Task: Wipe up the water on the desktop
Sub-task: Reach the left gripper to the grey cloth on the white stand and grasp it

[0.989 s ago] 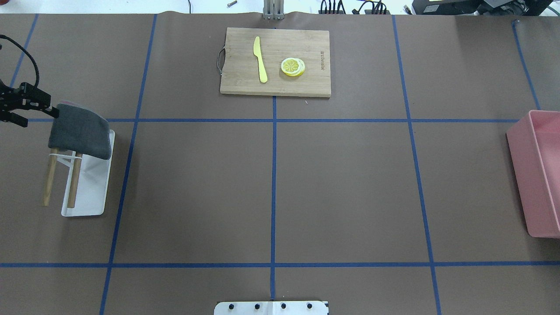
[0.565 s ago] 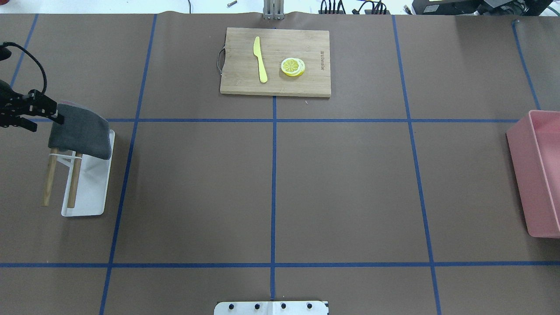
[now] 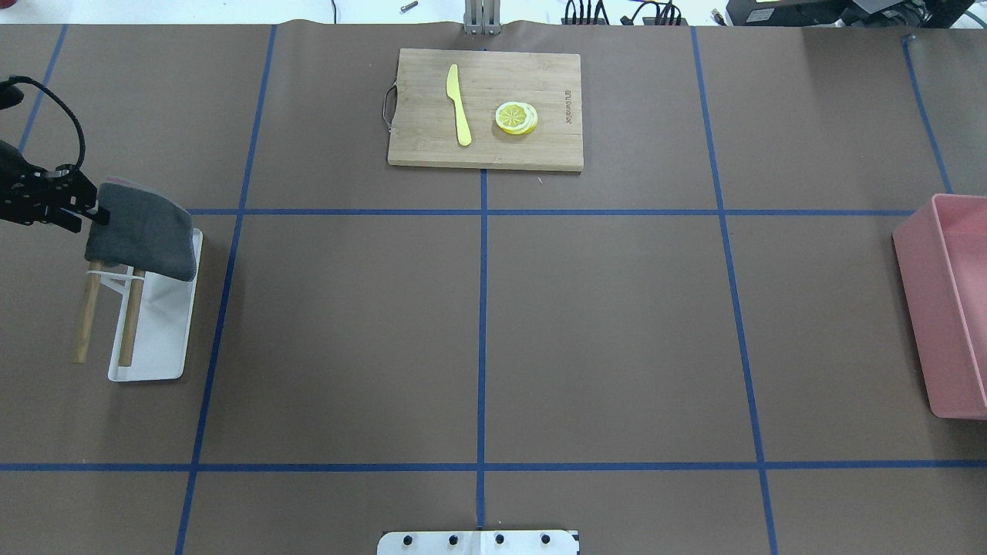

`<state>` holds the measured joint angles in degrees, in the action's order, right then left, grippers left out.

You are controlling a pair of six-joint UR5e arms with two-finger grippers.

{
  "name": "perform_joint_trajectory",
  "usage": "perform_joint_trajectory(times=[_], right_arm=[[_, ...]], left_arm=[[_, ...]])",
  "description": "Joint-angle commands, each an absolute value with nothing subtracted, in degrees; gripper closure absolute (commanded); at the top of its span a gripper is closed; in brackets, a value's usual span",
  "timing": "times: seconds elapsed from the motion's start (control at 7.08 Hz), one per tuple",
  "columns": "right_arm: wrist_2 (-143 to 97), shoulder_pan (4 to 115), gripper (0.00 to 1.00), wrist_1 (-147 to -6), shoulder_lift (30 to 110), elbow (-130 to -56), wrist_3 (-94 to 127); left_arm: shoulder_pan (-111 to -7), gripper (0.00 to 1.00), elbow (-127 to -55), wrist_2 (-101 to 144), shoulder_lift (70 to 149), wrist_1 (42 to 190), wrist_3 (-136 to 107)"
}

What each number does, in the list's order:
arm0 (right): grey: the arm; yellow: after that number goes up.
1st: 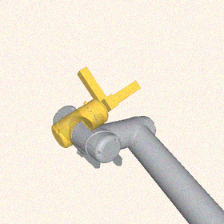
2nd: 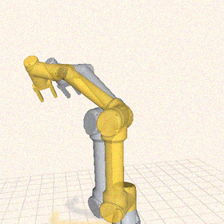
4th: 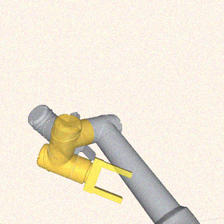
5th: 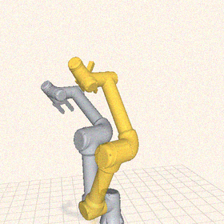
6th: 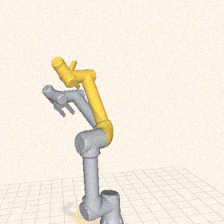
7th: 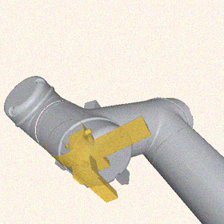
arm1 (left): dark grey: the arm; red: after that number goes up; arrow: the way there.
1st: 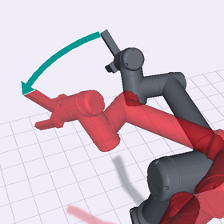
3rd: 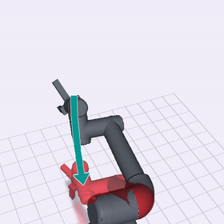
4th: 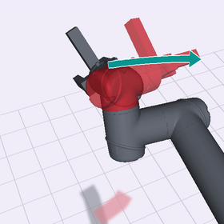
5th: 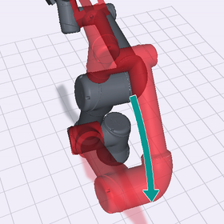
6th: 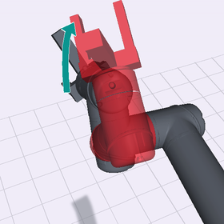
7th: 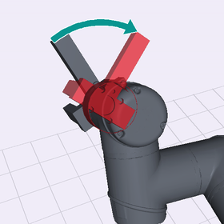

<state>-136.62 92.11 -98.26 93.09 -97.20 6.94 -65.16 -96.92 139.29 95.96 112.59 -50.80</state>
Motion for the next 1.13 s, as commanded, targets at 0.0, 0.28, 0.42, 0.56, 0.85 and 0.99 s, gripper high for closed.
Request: perform_joint_trajectory(times=[0.0,0.28,0.42,0.56,0.85,0.99], right_arm=[[-136.6,92.1,0.0,-98.3,93.1,-97.2,6.9],[-136.7,92.1,0.0,-98.3,93.1,-97.2,6.9],[-136.7,92.1,0.0,-98.3,93.1,-97.2,6.9],[-136.7,92.1,0.0,-98.3,93.1,-97.2,6.9],[-136.7,92.1,0.0,-98.1,93.1,-97.2,6.9],[-136.6,92.1,0.0,-98.1,92.8,-97.2,6.9]], left_arm=[[-65.0,0.49,-96.9,139.2,96.0,112.6,-50.8],[-64.7,0.57,-96.9,139.3,96.0,112.7,-50.8],[-64.6,0.72,-96.9,139.3,96.0,112.7,-50.8],[-64.6,0.92,-96.9,139.3,96.0,112.7,-50.8],[-64.6,1.0,-97.1,139.7,96.0,112.7,-50.8],[-64.7,1.0,-97.5,140.0,95.9,112.6,-50.8]])
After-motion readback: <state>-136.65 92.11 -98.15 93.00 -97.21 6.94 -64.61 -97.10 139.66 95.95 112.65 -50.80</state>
